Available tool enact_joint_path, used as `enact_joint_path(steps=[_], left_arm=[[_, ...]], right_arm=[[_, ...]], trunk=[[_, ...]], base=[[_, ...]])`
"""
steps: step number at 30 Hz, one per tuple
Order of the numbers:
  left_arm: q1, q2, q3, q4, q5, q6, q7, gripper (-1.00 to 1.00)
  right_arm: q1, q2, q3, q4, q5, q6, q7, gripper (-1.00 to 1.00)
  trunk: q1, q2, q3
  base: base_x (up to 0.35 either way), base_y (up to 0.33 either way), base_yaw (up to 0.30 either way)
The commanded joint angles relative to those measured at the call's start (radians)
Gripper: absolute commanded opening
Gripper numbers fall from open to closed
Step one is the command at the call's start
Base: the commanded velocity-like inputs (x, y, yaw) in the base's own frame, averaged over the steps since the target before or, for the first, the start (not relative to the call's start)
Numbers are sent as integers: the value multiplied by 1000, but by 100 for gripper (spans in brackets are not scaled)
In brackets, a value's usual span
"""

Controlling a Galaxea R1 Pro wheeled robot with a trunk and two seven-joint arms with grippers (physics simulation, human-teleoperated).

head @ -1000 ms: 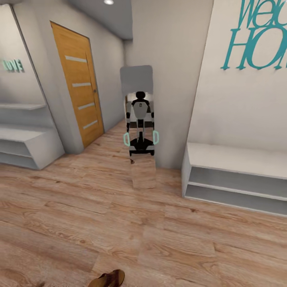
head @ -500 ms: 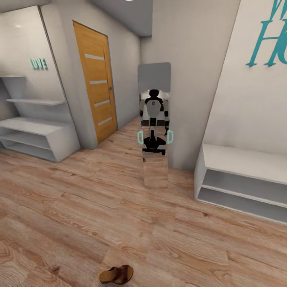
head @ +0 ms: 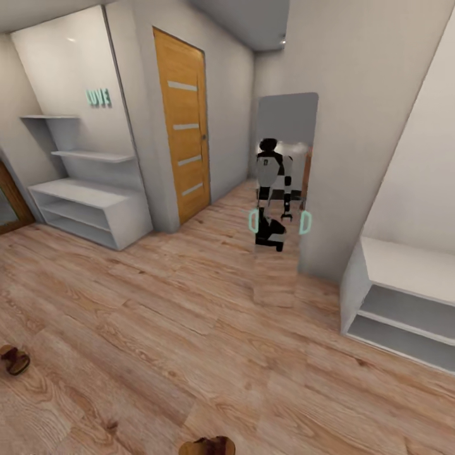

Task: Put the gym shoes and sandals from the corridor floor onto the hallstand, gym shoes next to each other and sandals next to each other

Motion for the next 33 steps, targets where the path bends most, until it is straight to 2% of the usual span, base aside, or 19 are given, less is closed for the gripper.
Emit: enact_joint_path(steps=[1, 14, 33], left_arm=[[-1, 0, 2, 1, 2, -3, -1, 100], [-1, 0, 2, 1, 1, -3, -1, 100], [-1, -2, 2, 1, -6, -3, -1, 100]], right_arm=[[0, 0, 0, 0, 0, -3, 0, 100], [0, 0, 0, 0, 0, -3, -1, 100], [0, 0, 0, 0, 0, -3, -1, 100]], trunk=[[0, 0, -2], [0, 0, -14], [0, 0, -32]], base=[[271, 197, 231], [234, 182, 231], [23, 19, 231]])
